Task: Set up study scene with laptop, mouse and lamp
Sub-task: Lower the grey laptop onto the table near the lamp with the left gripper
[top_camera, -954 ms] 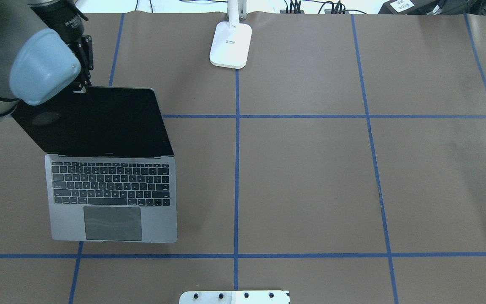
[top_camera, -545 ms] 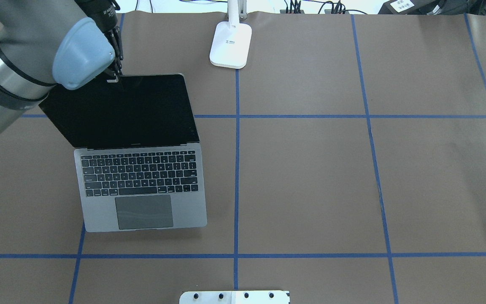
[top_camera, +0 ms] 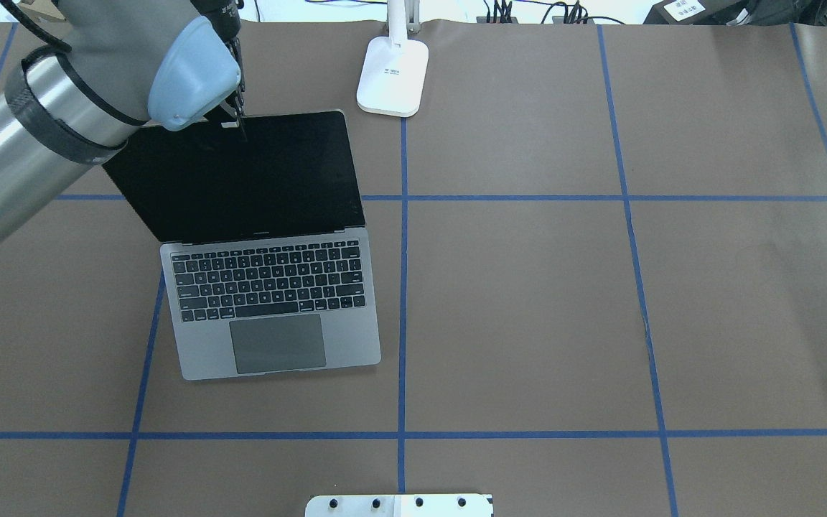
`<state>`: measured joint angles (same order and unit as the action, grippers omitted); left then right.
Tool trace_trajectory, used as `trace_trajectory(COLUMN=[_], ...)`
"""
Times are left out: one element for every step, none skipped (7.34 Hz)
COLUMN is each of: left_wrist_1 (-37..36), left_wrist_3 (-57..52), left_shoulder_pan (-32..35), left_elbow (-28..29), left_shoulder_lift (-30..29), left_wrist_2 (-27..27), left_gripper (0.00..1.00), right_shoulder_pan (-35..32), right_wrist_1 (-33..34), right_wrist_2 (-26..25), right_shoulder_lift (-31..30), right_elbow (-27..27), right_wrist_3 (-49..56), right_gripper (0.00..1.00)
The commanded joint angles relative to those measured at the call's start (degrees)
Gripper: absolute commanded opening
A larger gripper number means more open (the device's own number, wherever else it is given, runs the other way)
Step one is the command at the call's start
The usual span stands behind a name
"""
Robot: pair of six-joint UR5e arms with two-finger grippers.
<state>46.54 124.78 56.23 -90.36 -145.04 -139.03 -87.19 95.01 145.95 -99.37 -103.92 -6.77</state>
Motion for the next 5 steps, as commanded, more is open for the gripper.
trace_trajectory(left_wrist_1=[2.1, 4.0, 9.2, 14.2, 16.1], left_wrist_3=[0.9, 1.1, 3.7, 5.9, 6.0], left_shoulder_pan=[-0.7, -0.9, -0.9, -0.9, -0.9], left_elbow=[2.4, 3.5, 6.2, 9.7, 12.3], left_shoulder_lift=[-0.4, -0.4, -0.4, -0.8, -1.7], left_wrist_2=[0.1, 0.2, 0.2, 0.4, 0.5], left_gripper=[0.00, 0.00, 0.00, 0.00, 0.00], right_shoulder_pan=[0.0, 0.0, 0.0, 0.0, 0.0], right_wrist_1=[0.1, 0.0, 0.0, 0.1, 0.1], right_wrist_2=[0.0, 0.1, 0.1, 0.3, 0.4], right_shoulder_lift=[0.2, 0.3, 0.3, 0.3, 0.3], right_elbow=[0.0, 0.3, 0.4, 0.5, 0.5], right_wrist_3=[0.0, 0.0, 0.0, 0.0, 0.0], right_gripper=[1.00, 1.00, 1.00, 1.00, 1.00])
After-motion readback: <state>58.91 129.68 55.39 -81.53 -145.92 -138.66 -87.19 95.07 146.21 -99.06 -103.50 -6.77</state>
